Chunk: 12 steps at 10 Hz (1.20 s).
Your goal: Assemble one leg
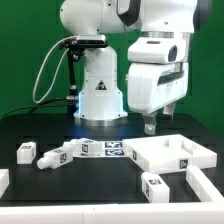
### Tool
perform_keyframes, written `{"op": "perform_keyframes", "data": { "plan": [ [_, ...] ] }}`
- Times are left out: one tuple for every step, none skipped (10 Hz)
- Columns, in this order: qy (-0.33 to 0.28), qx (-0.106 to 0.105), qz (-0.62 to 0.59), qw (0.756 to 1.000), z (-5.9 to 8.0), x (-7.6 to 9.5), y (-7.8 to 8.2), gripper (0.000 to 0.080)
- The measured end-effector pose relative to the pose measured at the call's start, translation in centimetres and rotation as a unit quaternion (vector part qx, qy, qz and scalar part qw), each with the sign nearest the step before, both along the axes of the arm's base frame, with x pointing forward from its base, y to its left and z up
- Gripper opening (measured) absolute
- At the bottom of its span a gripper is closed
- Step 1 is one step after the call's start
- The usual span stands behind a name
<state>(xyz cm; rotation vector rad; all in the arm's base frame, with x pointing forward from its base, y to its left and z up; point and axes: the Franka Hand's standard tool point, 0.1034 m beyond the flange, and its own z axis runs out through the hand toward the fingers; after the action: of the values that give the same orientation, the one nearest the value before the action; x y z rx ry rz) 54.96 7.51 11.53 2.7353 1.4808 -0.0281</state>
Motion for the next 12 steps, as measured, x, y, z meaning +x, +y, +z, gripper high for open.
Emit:
{"op": "perform_keyframes", "data": {
  "plan": [
    [-0.006, 0.002, 0.001, 1.000, 0.0, 0.1, 0.1, 0.0649],
    [-0.006, 0.002, 0.001, 1.000, 0.0, 0.1, 0.1, 0.0649],
    [-0.006, 0.002, 0.001, 1.000, 0.0, 0.1, 0.2, 0.0649],
    [-0.006, 0.002, 0.001, 1.000, 0.0, 0.1, 0.2, 0.0649],
    [-0.005, 0.002, 0.000, 1.000, -0.1, 0.1, 0.1, 0.0649],
    [-0.006, 0.004, -0.016, 1.000, -0.1, 0.2, 0.0, 0.0649],
    [-0.014, 0.011, -0.095, 0.995, -0.2, 0.9, -0.3, 0.0649],
    [-0.011, 0.017, -0.147, 0.989, -0.9, 1.5, -0.7, 0.0649],
    [0.003, 0.029, -0.208, 0.978, -1.8, 2.3, -1.0, 0.0649],
    [0.020, 0.040, -0.267, 0.963, -2.3, 3.3, -1.5, 0.0649],
    [0.007, 0.046, -0.280, 0.959, -2.9, 4.2, -2.3, 0.0649],
    [0.010, 0.045, -0.315, 0.948, -3.0, 4.0, -2.1, 0.0649]
  ]
}}
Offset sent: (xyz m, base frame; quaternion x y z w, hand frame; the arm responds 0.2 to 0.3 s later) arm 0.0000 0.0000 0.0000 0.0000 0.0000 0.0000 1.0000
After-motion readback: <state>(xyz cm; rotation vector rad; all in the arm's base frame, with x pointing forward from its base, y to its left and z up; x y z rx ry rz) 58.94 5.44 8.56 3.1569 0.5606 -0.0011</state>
